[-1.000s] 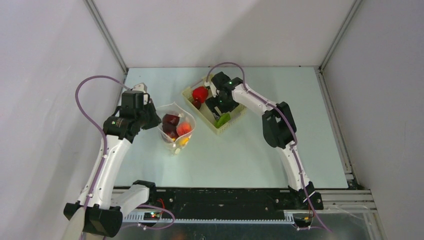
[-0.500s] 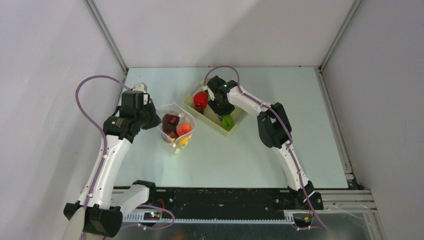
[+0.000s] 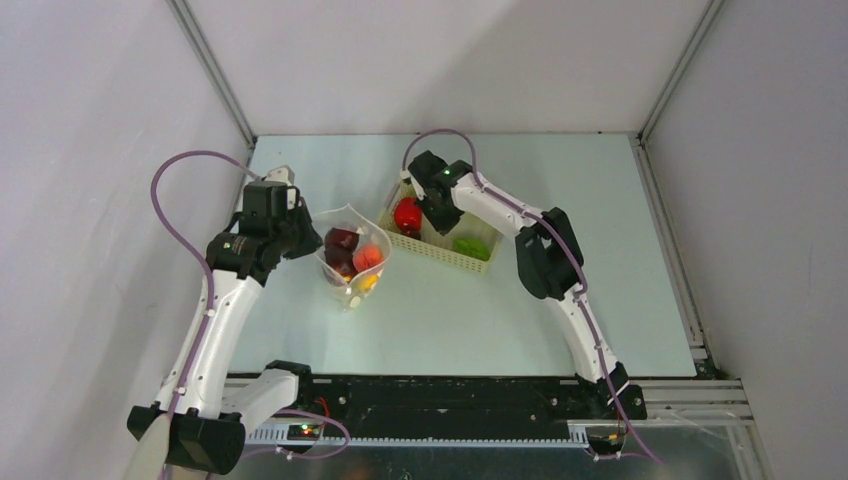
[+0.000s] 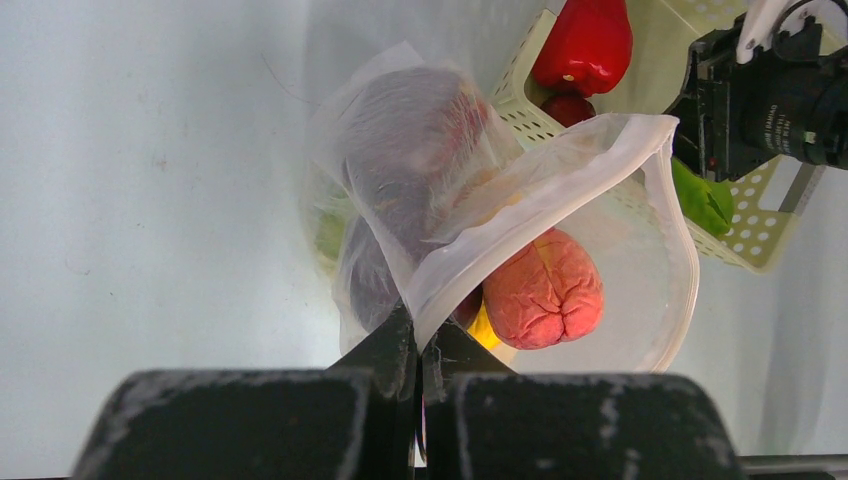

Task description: Place the food in the zip-top bag and seal the zipper

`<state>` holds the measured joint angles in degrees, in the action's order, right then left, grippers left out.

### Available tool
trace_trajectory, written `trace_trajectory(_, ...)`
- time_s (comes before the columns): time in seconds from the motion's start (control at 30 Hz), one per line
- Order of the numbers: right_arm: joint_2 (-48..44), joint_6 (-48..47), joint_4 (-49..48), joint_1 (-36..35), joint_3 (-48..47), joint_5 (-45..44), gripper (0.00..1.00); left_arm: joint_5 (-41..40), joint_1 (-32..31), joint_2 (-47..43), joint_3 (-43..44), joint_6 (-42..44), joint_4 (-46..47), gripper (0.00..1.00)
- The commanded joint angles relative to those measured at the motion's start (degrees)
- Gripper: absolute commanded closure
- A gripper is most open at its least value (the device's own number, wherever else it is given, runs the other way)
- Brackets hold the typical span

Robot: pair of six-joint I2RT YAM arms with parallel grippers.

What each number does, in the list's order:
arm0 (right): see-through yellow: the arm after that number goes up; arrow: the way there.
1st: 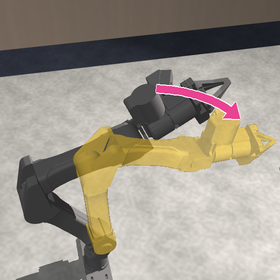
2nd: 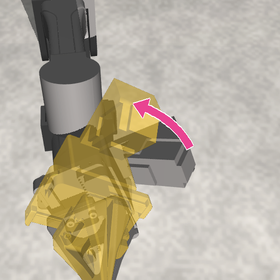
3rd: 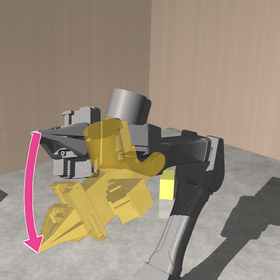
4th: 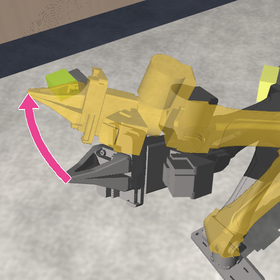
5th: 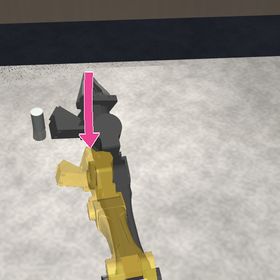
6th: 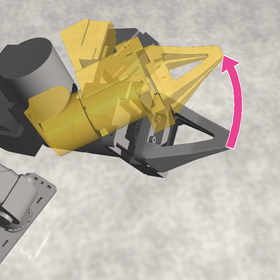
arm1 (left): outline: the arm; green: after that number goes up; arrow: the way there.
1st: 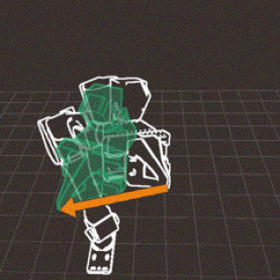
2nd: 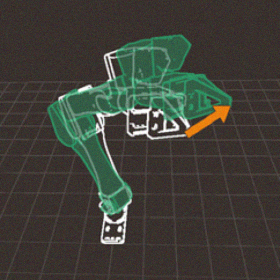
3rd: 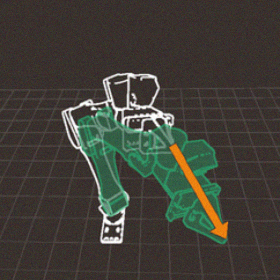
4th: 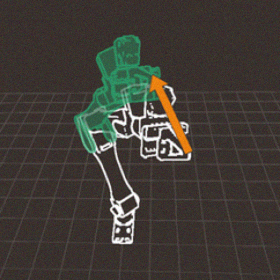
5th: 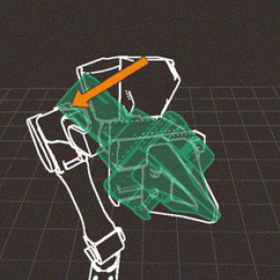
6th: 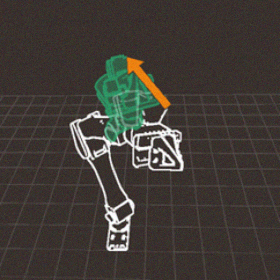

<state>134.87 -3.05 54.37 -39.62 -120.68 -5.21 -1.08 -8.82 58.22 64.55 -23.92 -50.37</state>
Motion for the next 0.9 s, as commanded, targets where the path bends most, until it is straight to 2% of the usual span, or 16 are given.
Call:
trace_trajectory(0.0, -6.1, -1.4, -0.5, -0.2, -1.2, -1.0, 0.77, 0.6, 0.2, -0.8, 0.3, 1.1, 0.8, 1.00)
trace_trajectory(0.1, -7.1, -4.4, 0.0, 0.3, 0.4, -0.3, 0.51, 0.6, 0.2, -0.8, 0.3, 1.1, 0.8, 1.00)
trace_trajectory(0.23, -9.3, -8.1, 0.6, 1.0, 4.1, 2.3, 0.34, 1.9, 0.2, -0.8, 0.3, 1.2, 0.8, 1.00)
trace_trajectory(0.3, -11.2, -9.3, 0.4, 1.7, 6.1, 4.0, 0.30, 2.1, 0.2, -0.8, 0.3, 1.2, 0.8, 1.00)
trace_trajectory(0.47, -13.0, -12.3, 0.5, 4.1, 10.3, 8.4, 0.23, 2.3, 0.2, -0.7, 0.4, 1.2, 0.9, 1.00)
trace_trajectory(0.63, -14.5, -17.3, 0.5, 4.4, 13.3, 11.3, 0.21, 2.4, 0.2, -0.4, 0.3, 1.2, 0.9, 1.00)
trace_trajectory(0.87, -13.8, -19.6, 1.1, 4.7, 15.0, 8.8, 0.19, 2.3, 0.2, -0.3, 0.3, 1.2, 1.0, 1.00)
